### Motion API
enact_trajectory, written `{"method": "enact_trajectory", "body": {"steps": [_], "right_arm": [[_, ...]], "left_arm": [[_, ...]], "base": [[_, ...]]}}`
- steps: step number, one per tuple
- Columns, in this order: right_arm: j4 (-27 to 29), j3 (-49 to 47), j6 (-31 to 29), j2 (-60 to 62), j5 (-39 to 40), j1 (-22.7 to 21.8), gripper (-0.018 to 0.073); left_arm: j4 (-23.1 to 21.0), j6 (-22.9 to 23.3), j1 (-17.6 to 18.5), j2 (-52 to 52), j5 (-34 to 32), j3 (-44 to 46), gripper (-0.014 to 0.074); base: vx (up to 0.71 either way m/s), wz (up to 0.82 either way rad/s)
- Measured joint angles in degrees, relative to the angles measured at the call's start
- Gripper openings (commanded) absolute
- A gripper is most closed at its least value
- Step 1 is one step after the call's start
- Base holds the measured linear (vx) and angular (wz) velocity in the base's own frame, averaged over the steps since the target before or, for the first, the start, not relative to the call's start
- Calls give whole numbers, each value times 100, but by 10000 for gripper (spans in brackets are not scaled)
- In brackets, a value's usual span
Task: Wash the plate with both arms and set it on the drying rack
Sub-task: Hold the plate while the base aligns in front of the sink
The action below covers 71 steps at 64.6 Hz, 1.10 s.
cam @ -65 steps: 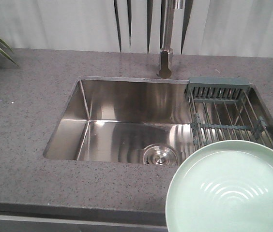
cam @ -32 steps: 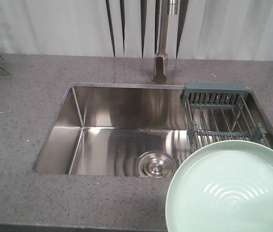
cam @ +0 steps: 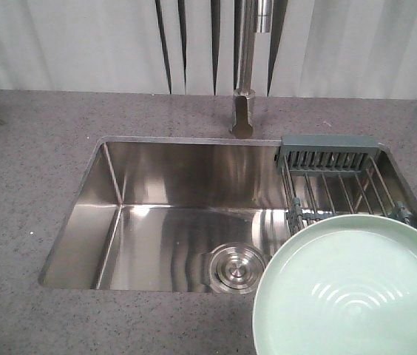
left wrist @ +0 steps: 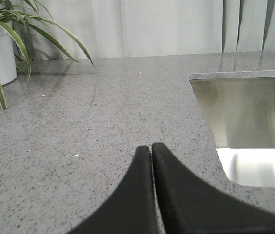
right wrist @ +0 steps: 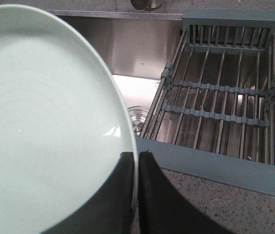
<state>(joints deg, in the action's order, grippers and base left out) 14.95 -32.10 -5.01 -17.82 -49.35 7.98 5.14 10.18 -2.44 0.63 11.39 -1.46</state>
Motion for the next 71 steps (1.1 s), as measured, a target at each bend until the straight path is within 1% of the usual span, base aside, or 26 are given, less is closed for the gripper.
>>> {"method": "enact_trajectory", "body": {"steps": [71], "right_arm": [[0,0,0,0,0,0,-1]], "left_arm": [[0,0,0,0,0,0,-6]], "base": [[5,-2]]}}
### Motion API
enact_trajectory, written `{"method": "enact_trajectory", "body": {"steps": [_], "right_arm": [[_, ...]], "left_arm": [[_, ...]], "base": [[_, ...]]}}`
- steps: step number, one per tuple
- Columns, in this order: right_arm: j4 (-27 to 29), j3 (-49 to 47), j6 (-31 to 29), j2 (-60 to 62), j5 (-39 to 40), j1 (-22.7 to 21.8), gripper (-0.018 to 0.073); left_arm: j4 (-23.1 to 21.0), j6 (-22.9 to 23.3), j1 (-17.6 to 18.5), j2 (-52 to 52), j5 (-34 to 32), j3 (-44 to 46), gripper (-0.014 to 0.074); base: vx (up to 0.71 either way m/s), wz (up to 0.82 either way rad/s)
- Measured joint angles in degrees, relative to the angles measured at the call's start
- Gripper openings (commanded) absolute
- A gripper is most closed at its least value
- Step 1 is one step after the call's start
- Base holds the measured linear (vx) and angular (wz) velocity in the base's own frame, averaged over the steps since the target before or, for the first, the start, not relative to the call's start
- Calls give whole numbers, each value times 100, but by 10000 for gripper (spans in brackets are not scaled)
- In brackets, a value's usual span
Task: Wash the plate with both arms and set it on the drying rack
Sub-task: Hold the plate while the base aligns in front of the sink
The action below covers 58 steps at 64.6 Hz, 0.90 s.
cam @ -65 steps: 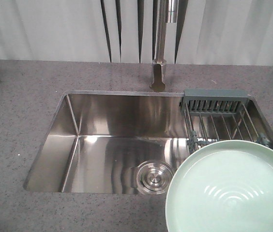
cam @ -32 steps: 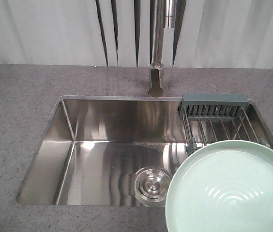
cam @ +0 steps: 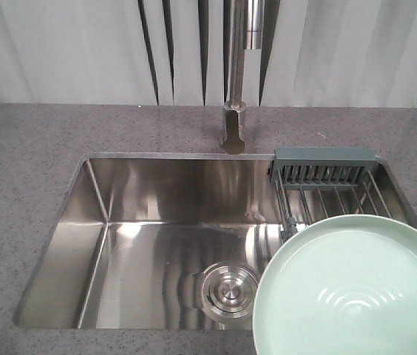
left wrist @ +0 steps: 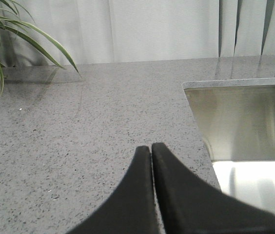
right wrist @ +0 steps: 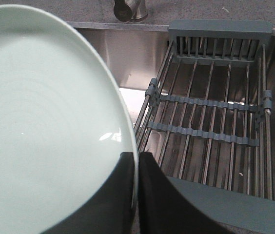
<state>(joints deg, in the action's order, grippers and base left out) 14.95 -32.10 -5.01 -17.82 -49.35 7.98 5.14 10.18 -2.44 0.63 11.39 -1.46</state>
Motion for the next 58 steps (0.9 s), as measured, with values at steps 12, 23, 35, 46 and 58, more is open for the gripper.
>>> {"method": "enact_trajectory", "body": {"steps": [12,23,35,46,58], "right_arm": [[0,0,0,0,0,0,-1],[0,0,0,0,0,0,-1],[0,0,0,0,0,0,-1],[0,0,0,0,0,0,-1],[0,0,0,0,0,0,-1]], "left_arm": [[0,0,0,0,0,0,-6],[0,0,0,0,0,0,-6],[0,0,0,0,0,0,-6],[0,0,0,0,0,0,-6],[0,0,0,0,0,0,-6]], "base": [[4,-3],[3,-3],[2,-2],[2,-3],[2,-2]]}}
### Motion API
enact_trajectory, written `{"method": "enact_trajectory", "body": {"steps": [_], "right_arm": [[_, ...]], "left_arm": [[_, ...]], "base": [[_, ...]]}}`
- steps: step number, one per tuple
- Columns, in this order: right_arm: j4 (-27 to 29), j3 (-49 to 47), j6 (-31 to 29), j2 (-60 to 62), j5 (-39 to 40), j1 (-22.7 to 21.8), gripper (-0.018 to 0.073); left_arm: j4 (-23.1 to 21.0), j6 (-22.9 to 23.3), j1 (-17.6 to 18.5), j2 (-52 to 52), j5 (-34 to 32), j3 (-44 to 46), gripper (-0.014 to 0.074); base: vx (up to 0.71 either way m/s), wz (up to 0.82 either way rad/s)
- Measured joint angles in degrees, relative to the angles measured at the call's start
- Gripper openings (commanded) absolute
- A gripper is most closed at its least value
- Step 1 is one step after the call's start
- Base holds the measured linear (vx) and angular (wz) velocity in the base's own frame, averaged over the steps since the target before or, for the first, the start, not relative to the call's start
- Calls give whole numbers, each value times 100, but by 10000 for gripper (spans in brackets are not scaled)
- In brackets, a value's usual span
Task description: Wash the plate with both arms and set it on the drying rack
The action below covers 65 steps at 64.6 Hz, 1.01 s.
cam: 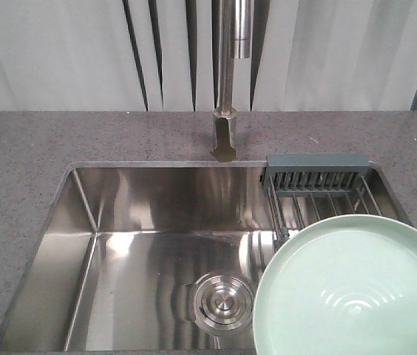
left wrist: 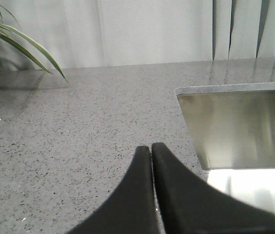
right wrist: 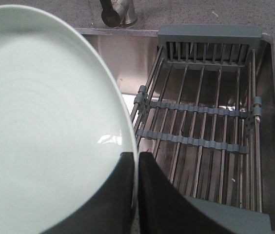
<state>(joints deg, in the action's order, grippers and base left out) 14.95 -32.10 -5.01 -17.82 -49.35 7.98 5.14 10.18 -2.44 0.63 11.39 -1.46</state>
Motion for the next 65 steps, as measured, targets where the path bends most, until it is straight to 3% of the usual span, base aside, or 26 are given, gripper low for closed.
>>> {"method": "enact_trajectory", "body": {"steps": [65], "right_arm": [[0,0,0,0,0,0,-1]], "left_arm": [[0,0,0,0,0,0,-6]], "base": [[1,-1]]}}
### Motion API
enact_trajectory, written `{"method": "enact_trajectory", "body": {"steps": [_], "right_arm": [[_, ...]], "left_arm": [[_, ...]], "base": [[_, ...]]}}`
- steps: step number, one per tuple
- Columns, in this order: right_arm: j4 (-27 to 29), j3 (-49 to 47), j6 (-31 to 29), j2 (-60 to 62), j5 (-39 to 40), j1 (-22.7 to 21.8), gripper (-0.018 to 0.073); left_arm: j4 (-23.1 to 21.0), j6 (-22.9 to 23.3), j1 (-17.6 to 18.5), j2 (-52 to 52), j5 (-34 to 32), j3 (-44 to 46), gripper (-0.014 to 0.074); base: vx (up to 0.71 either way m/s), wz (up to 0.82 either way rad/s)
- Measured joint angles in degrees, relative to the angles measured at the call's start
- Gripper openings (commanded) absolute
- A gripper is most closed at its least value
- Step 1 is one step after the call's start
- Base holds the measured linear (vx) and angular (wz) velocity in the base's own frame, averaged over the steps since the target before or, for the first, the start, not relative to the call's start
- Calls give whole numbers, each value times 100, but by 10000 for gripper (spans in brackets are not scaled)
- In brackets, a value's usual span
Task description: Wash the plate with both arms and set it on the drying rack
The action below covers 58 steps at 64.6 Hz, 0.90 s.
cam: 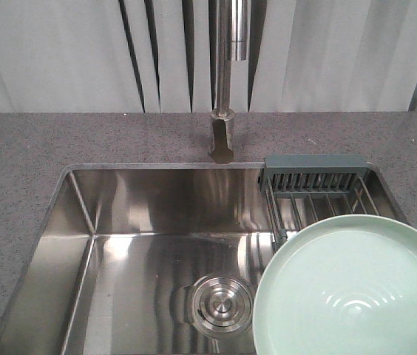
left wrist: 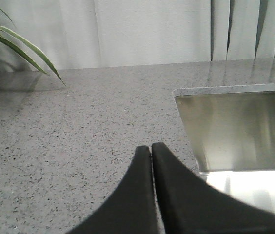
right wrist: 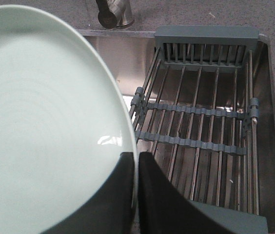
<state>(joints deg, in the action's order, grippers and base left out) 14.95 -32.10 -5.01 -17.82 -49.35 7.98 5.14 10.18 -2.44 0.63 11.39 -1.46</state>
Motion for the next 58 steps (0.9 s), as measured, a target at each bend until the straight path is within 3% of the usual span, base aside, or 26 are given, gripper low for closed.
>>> {"method": "enact_trajectory", "body": {"steps": [58], "right_arm": [[0,0,0,0,0,0,-1]], "left_arm": [[0,0,0,0,-6,0,-6]], "base": [[0,0]]}}
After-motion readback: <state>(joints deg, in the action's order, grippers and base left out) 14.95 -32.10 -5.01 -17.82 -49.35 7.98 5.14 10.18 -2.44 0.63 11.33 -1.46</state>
